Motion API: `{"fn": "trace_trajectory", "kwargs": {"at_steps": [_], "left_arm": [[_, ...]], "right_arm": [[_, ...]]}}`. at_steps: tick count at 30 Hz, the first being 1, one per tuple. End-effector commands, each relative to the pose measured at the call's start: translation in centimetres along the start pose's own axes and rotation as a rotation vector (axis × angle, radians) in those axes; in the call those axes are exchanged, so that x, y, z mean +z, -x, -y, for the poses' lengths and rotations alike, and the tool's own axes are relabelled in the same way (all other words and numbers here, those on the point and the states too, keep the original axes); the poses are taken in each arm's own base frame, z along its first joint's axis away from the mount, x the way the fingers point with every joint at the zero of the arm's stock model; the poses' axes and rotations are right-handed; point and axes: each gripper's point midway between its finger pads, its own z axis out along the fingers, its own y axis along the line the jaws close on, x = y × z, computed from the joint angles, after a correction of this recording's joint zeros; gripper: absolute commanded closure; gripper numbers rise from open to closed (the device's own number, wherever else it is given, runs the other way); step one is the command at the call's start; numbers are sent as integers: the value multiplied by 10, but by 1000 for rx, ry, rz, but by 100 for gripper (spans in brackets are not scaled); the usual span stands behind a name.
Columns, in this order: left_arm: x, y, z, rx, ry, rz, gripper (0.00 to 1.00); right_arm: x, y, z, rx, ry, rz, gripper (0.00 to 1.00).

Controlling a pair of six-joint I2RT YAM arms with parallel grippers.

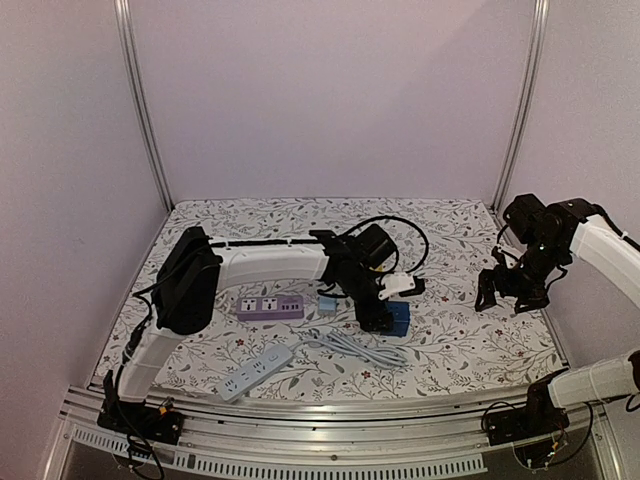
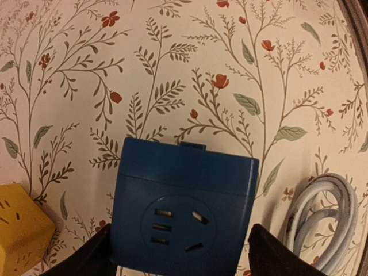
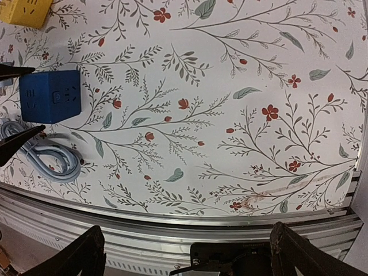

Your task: Insert the plug

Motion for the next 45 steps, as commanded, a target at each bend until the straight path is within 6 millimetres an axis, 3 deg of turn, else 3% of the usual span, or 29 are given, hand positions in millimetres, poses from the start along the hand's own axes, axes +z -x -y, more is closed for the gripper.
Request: {"fn": "trace_trajectory", "kwargs": {"at_steps": [1,6,9,12,16,22,25,31,37,40,45], "left_arm": [[12,-3,-1,-21,-12,2,25],[6,1,-3,-19,3,8,37],[3,3,-5,-22,13,12,56],[-1,7,-4,-31,9,23,67],[-13,16,-3,-41,4,49,69],[-55,45,-1,-79,-9,138,72],[-78,56,2,-130,-50,186,75],[-125,69,11,-251,-182,265,78],[-167,75,9,-430,-269,303,84],[-171,65,2,-575,-298,267,100],[-161,39,8,-777,-422,168,100]], "right_arm": [[-5,2,-4,-14,11,3,1],[-3,3,-5,-17,15,-3,1],[-3,3,-5,-19,16,-5,1],[-2,3,-5,-21,16,-4,1],[-4,6,-6,-27,19,9,1],[-16,23,-17,-34,62,81,1],[-27,33,-29,-29,117,122,1],[-58,53,-71,-97,339,215,1],[-92,75,-103,-178,548,462,1],[-105,85,-113,-183,619,532,1],[-104,95,-130,-168,705,491,1]]}}
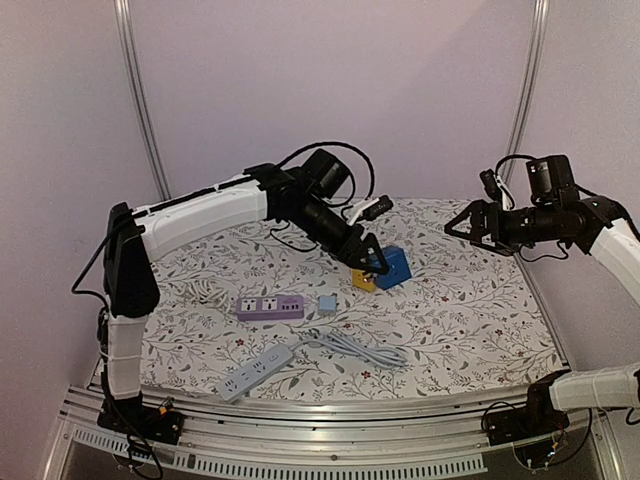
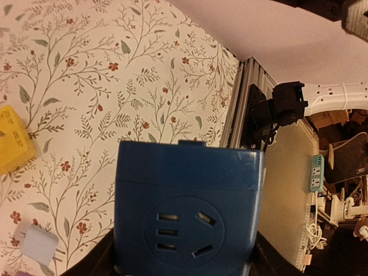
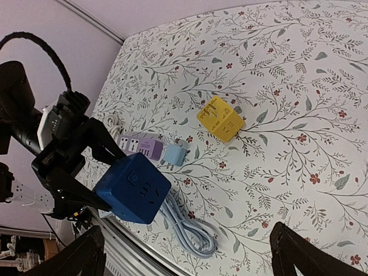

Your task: Insert the plug

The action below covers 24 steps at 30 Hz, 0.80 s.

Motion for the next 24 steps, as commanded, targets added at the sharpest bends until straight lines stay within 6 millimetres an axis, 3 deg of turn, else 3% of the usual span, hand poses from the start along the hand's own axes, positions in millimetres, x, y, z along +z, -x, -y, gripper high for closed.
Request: {"fn": "trace_trajectory", "kwargs": {"at_steps": [1,7,13,20,24], "left_arm": [[-5,-21,0,-236,-91,-80,100],[-13,-33,11,-290,-168,-107,100],[-29,-25,23,-275,-194,-74,100],[-49,-10,56,-245,-388,-39,100],[-61,-5,63,-234,-441,-25,100]], "right_arm": [[16,16,-17,14,114,16,1],[25,22,-11,25,96,12,1],[34,22,-9,79,94,-23,1],[44,19,-43,52,226,-91,1],[46,11,-68,12,314,-133,1]]}}
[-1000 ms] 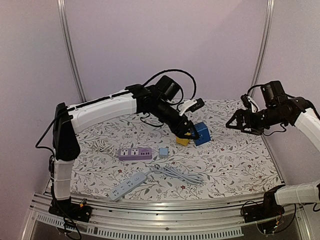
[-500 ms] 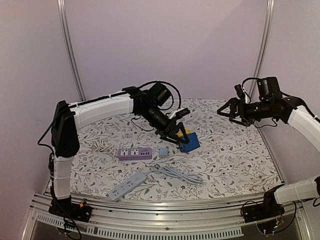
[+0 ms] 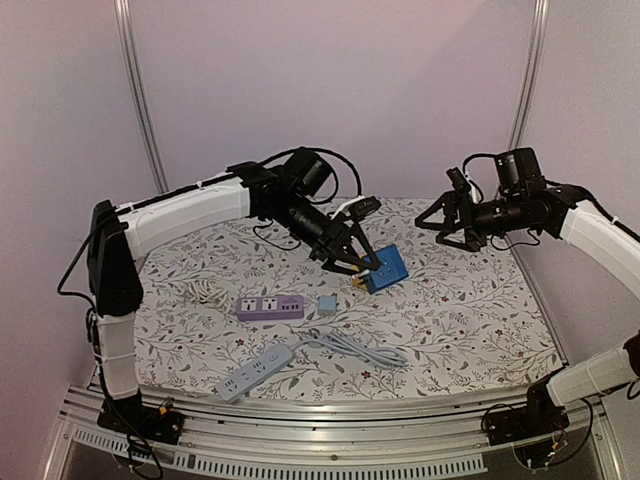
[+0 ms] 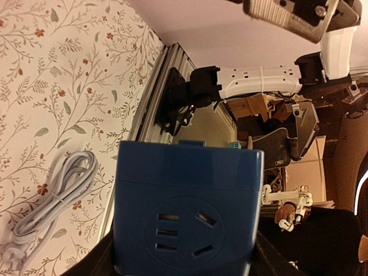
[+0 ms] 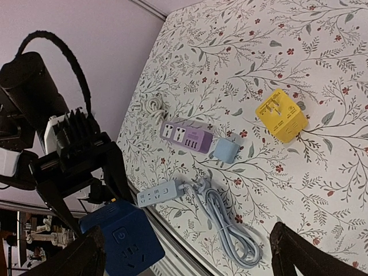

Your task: Insert the plug

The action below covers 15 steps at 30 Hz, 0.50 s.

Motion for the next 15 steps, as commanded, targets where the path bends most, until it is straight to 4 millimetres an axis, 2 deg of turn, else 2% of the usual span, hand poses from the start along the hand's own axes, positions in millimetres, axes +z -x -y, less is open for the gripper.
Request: {"fn": "trace_trajectory", "kwargs": {"at_steps": [1,5,15], "left_arm": [[-22,6,30,40,-123,22,100],[-28,5,33,41,-147,22,100],[-38,10,37,49,-159,41,100]], "right_arm": [[5,-3,-40,-60,141,-42,1],[10,-17,-66,-83,242,-103,1],[7,-34,-86,-30,347,-201,1]]}}
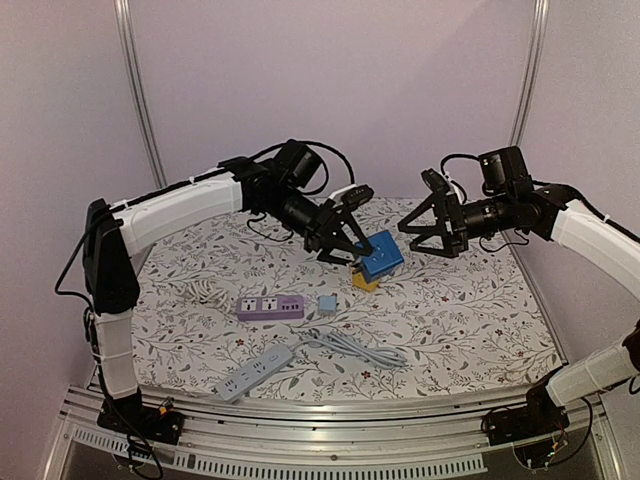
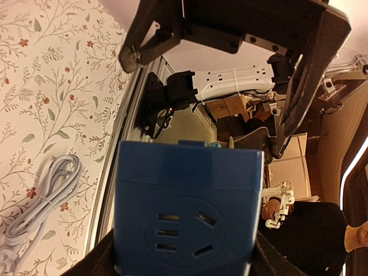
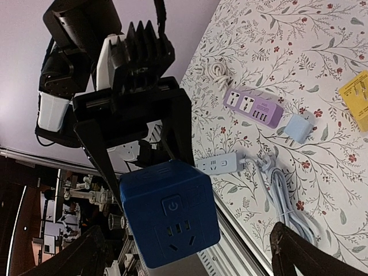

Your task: Insert the plug

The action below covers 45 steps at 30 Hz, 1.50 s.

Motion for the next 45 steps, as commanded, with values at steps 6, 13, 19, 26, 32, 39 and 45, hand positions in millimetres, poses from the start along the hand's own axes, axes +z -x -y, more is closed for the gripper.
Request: {"fn": "trace_trajectory", "kwargs": {"at_steps": [6,13,19,26,32,39,45], "left_arm": [[-14,8,26,43,-75,24,100],[-15,15,38,60,-140,32,100],[-15,21,42,68,-160,44,100],[-12,21,38,66,-164,40,100],[-11,21,36,72,-158,42,100],[-8,20,35,71,-155,39,100],[-8,24,26,65,-102,66,90]], "right_arm": [[11,-9,-27,7,97,-85,1],[28,-19,-32,29,124,-179,1],[32,-20,-39,39,174,-200,3],[33,-19,-49,71,235,-219,16],[33,-18,-50,77,246,-209,20],[34,-17,-49,84,247,-210,36],[35,-17,-48,86,245,-209,68]]}}
